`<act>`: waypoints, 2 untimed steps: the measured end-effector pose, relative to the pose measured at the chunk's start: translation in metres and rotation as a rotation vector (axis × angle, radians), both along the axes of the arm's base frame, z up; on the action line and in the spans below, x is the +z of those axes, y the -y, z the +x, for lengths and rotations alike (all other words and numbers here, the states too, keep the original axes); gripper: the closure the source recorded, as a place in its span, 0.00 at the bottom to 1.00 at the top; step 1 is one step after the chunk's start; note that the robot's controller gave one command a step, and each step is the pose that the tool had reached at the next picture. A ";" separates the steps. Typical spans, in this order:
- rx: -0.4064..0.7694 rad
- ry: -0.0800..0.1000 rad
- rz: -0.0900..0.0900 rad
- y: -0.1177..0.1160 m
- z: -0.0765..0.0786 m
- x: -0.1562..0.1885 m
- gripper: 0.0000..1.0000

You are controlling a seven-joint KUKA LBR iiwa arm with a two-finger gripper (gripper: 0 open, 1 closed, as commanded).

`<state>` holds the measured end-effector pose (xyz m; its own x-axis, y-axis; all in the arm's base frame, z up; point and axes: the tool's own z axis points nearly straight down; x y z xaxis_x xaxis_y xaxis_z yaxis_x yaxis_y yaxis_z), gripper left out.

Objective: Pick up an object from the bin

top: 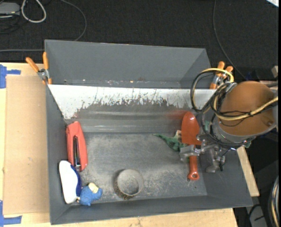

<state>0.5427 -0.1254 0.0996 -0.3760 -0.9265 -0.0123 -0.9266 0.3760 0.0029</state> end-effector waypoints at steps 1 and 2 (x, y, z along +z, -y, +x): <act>0.006 -0.004 -0.002 0.001 0.000 -0.030 1.00; 0.006 -0.004 -0.002 0.001 0.000 -0.030 1.00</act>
Offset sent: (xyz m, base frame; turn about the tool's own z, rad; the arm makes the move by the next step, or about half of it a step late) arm 0.0000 0.0000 0.0000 0.0000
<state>0.5424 -0.1260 0.0695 -0.3705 -0.9288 -0.0094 -0.9288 0.3705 0.0061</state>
